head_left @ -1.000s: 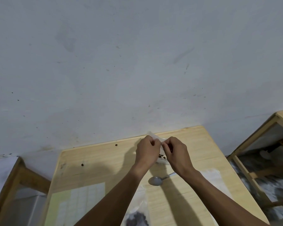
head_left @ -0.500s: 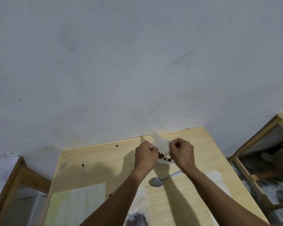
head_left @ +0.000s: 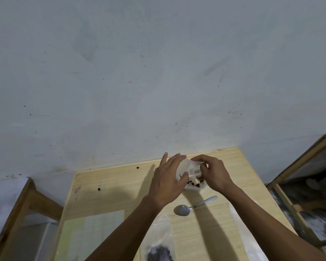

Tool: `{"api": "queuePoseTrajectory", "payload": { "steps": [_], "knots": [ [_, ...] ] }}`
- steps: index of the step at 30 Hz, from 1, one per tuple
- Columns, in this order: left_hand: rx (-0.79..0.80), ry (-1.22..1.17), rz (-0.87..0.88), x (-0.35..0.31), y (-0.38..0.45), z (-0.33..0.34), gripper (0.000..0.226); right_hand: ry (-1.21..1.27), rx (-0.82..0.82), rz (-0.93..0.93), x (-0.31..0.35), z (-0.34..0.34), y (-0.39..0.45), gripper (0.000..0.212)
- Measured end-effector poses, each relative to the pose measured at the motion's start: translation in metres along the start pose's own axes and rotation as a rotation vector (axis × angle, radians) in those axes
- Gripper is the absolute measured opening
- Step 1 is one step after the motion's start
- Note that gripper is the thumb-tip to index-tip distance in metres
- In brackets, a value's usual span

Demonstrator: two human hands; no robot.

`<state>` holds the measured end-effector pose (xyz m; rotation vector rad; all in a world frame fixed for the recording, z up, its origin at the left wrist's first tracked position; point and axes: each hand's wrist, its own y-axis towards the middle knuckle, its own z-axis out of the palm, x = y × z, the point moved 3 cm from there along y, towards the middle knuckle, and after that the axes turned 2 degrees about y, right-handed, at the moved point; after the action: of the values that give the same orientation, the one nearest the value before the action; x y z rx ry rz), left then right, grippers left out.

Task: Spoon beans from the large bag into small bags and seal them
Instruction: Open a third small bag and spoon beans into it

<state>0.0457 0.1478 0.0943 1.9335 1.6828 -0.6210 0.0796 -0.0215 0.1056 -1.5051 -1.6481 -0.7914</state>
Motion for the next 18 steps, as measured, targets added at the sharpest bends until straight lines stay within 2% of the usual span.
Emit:
{"api": "queuePoseTrajectory", "payload": {
  "steps": [3,8,14,18],
  "knots": [
    [-0.016,0.105,0.066,-0.005,0.001,-0.004,0.050,0.055,-0.002,0.011,-0.002,0.003,0.000,0.038],
    [0.071,0.058,0.106,-0.007,0.003,-0.006,0.061,0.163,0.021,0.080,-0.012,0.003,0.002,0.036],
    [0.020,0.093,0.125,-0.005,0.008,-0.003,0.087,0.215,0.063,0.148,-0.020,0.006,0.001,0.033],
    [-0.046,0.076,0.172,0.002,0.006,0.001,0.074,0.302,0.098,0.194,-0.017,0.010,-0.001,0.033]
  ]
}}
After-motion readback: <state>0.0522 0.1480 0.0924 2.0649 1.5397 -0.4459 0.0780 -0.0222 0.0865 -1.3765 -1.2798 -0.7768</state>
